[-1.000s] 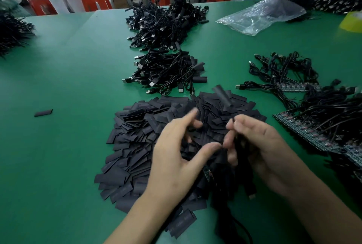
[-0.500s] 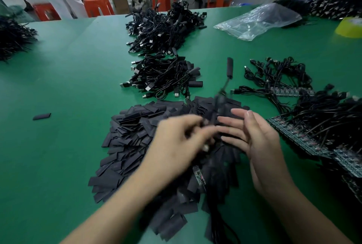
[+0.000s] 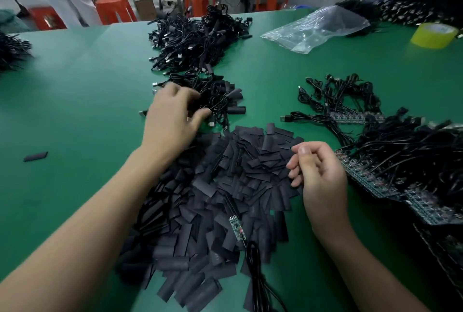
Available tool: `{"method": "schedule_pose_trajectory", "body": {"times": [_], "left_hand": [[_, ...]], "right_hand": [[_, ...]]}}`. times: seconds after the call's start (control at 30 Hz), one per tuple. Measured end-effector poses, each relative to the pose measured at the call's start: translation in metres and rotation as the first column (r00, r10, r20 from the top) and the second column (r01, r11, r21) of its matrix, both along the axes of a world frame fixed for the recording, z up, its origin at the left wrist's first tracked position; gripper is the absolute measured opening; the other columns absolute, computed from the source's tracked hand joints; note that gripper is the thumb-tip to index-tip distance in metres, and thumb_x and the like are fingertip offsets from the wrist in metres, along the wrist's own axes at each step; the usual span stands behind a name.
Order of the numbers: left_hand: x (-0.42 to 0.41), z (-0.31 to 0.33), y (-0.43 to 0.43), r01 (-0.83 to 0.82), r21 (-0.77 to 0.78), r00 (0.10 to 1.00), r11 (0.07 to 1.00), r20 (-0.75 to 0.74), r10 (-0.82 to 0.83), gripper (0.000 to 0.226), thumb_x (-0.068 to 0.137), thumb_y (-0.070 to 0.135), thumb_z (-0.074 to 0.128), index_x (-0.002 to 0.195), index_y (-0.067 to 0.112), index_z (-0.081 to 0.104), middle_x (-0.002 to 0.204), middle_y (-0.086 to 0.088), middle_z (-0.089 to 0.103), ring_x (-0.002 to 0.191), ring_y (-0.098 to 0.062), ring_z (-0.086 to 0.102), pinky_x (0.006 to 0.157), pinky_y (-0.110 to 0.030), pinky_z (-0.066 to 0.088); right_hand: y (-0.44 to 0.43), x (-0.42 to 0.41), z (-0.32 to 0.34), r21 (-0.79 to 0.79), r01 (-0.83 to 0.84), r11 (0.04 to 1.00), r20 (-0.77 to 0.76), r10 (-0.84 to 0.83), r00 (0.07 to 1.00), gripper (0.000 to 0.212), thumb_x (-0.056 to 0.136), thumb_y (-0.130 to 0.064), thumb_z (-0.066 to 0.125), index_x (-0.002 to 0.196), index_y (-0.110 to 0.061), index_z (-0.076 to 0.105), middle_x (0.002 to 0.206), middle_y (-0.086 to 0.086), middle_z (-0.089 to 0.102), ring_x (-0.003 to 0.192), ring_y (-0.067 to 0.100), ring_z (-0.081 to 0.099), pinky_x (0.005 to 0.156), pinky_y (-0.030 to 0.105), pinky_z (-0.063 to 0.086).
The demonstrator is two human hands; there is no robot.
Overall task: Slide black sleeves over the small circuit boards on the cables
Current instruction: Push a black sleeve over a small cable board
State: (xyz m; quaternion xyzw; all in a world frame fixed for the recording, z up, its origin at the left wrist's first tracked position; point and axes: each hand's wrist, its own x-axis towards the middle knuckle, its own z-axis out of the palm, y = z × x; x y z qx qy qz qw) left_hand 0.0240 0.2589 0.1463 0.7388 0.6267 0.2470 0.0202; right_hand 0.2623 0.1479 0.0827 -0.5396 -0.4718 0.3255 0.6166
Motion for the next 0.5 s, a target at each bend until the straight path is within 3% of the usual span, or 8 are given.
{"method": "schedule_pose_trajectory", "body": {"times": [0.07,0.1,0.17,0.23,0.37,0.5], "left_hand": [[0.008,0.002,-0.034,0.252,-0.137,0.963,0.958,0.131,-0.235,0.031,0.091,0.049,0.067,0.114,0.030,0.074,0.109,0.011,0.064,0.099,-0.004,0.061,0.091,-0.030,0.053],[0.011,0.004,-0.052,0.390,-0.240,0.915,0.889,0.209,-0.345,0.028,0.090,0.051,0.065,0.112,0.036,0.074,0.105,0.019,0.065,0.097,0.002,0.061,0.089,-0.023,0.053],[0.010,0.004,-0.082,0.561,-0.371,0.828,0.740,0.271,-0.491,0.026,0.091,0.050,0.067,0.115,0.041,0.074,0.103,0.022,0.064,0.101,0.003,0.062,0.089,-0.015,0.050],[0.006,-0.001,-0.102,0.605,-0.445,0.788,0.660,0.216,-0.576,0.030,0.089,0.051,0.072,0.118,0.042,0.073,0.103,0.021,0.059,0.106,0.002,0.058,0.091,-0.015,0.046],[-0.001,-0.015,-0.116,0.593,-0.436,0.757,0.677,0.015,-0.654,0.038,0.084,0.058,0.073,0.120,0.046,0.072,0.107,0.021,0.050,0.108,0.000,0.046,0.093,-0.019,0.042],[-0.001,-0.019,-0.119,0.612,-0.359,0.765,0.704,0.043,-0.643,0.025,0.086,0.049,0.076,0.110,0.042,0.076,0.106,0.018,0.053,0.107,-0.002,0.048,0.092,-0.024,0.045]], "right_hand": [[-0.002,-0.002,-0.001,-0.004,-0.010,1.000,0.104,0.011,0.995,0.020,0.103,-0.028,0.051,0.093,-0.019,0.065,0.076,-0.002,0.066,0.065,0.012,0.059,0.060,0.035,0.049],[-0.003,-0.003,-0.001,0.000,-0.010,1.000,0.149,0.009,0.989,0.021,0.103,-0.029,0.051,0.092,-0.020,0.065,0.075,-0.003,0.066,0.064,0.012,0.059,0.058,0.037,0.049],[-0.005,-0.006,0.000,0.021,-0.009,1.000,0.196,0.005,0.981,0.022,0.102,-0.032,0.051,0.089,-0.021,0.064,0.074,-0.005,0.065,0.061,0.016,0.057,0.056,0.042,0.047],[-0.008,-0.008,0.002,0.036,-0.022,0.999,0.227,0.013,0.974,0.022,0.101,-0.035,0.050,0.088,-0.023,0.064,0.074,-0.006,0.064,0.058,0.015,0.055,0.052,0.037,0.045],[-0.013,-0.013,0.004,0.051,-0.100,0.994,0.246,0.084,0.966,0.021,0.102,-0.029,0.052,0.086,-0.024,0.064,0.072,-0.004,0.062,0.050,0.005,0.045,0.047,0.016,0.032],[-0.018,-0.017,0.006,0.058,-0.171,0.984,0.277,0.149,0.949,0.021,0.101,-0.026,0.052,0.084,-0.023,0.065,0.068,0.004,0.059,0.046,0.005,0.039,0.046,0.017,0.028]]}}
